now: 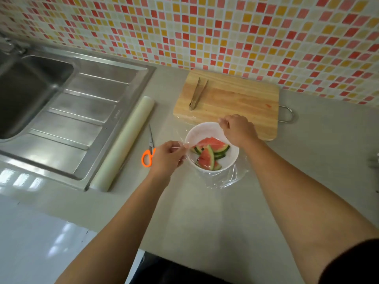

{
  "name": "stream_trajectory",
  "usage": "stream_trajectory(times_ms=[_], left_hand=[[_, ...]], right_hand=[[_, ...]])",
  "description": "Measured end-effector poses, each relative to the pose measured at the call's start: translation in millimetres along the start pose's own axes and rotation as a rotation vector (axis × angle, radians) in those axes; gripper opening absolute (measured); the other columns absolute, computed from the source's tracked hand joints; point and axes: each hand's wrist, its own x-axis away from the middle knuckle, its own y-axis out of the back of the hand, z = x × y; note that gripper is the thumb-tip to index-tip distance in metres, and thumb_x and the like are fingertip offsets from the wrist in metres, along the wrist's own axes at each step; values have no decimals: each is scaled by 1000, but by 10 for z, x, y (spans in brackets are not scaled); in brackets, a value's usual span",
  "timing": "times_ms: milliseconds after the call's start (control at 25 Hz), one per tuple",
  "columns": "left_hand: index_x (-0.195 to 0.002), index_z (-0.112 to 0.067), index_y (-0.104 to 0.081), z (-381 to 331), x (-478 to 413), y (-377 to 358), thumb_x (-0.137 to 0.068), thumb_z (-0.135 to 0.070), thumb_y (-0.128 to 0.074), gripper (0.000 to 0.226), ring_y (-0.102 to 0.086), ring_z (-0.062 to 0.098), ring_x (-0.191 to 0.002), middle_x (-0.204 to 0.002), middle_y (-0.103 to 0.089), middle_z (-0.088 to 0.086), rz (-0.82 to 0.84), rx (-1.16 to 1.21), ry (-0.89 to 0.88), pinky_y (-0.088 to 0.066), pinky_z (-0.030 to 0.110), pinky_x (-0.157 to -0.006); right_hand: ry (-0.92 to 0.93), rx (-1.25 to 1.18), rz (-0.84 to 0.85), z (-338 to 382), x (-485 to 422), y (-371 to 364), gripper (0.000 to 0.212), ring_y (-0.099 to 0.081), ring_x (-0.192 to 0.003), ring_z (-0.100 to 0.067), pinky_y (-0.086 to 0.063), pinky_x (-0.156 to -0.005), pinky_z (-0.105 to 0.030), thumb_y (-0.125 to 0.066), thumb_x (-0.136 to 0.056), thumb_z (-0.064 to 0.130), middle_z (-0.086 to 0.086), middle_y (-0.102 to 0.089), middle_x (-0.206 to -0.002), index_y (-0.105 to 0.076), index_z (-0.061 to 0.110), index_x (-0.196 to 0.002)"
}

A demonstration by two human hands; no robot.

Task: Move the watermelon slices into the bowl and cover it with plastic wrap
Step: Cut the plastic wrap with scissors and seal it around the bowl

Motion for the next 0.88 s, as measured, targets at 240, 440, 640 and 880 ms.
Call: stream_trajectory(times_ms=[240, 440, 640, 880], left_hand=[[-72, -12, -54, -9, -70, 52, -85, -2, -57, 16, -50, 15, -66, -70, -52, 4, 135, 334, 182, -41, 25, -65], [-60, -6, -46, -27, -145, 80, -78, 7, -57, 25, -42, 15, -60, -67, -46, 8, 109, 386, 32, -36, 21, -58], [-50, -18, -50, 42, -186, 92, -79, -1, -57, 34, -42, 16, -60, -77, -49, 15, 164, 365, -6, -33, 27, -60], [-63, -16, -49, 86, -254, 166, -68, -17, -65, 17, -51, 20, -80, -77, -57, 9, 212, 304, -50, -37, 32, -77]], right_hand=[[-125, -366, 81, 82, -63, 22, 28, -54, -95, -26, -34, -74, -26, -39, -96, 24, -14, -61, -109, -58, 5, -104], [-206, -418, 161, 68, -118, 41, 20, -48, -82, -23, -33, -63, -30, -33, -97, 29, -11, -59, -107, -48, 16, -101], [-167, -421, 223, 38, -181, -2, 40, -48, -121, -29, -36, -97, -34, -33, -99, 34, -13, -52, -134, -58, 11, -120], [-201, -359, 307, 36, -278, 30, 26, -41, -128, -31, -34, -108, -43, -38, -92, 37, -10, -48, -137, -63, 31, -99]])
